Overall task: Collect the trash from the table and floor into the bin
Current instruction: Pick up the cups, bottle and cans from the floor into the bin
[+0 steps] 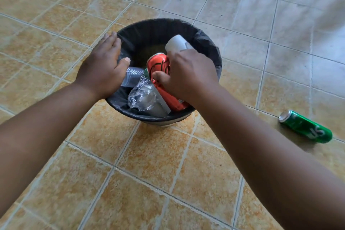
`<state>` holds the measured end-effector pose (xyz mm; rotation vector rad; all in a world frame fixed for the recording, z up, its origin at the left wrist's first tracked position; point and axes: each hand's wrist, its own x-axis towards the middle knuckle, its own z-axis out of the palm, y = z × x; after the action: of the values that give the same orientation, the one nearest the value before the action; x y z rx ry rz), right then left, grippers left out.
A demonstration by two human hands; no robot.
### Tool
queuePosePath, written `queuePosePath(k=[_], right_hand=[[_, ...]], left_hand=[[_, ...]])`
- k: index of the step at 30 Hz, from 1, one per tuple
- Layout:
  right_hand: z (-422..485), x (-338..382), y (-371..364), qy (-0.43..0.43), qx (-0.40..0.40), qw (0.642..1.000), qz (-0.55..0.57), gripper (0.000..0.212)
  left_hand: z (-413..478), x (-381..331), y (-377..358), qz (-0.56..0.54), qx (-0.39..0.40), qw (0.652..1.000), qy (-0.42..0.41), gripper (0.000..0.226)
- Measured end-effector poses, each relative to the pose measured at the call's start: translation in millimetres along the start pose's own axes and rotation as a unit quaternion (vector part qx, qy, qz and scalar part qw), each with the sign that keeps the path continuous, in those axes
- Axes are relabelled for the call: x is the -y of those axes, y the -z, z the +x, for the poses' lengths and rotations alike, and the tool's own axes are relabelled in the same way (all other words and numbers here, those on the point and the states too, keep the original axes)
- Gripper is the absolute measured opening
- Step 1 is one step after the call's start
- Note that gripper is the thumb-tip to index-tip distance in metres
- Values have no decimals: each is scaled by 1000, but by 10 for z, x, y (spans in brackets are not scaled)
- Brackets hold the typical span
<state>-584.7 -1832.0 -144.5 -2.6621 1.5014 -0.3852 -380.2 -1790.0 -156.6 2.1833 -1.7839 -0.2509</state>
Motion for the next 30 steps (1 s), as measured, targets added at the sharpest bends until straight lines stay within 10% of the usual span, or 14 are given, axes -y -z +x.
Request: queuePosePath(k=[11, 18, 30], right_hand=[[124, -459, 219, -20, -145, 987, 67, 46], [101, -733, 114, -156, 66, 975, 145, 62], [-293, -1393, 420, -208, 55, 971, 102, 64]], left_hand=[[7, 32, 3, 3, 1, 1000, -9, 61], [13, 53, 8, -44, -26, 999, -2, 65], [111, -778, -171, -59, 12, 997, -48, 72]])
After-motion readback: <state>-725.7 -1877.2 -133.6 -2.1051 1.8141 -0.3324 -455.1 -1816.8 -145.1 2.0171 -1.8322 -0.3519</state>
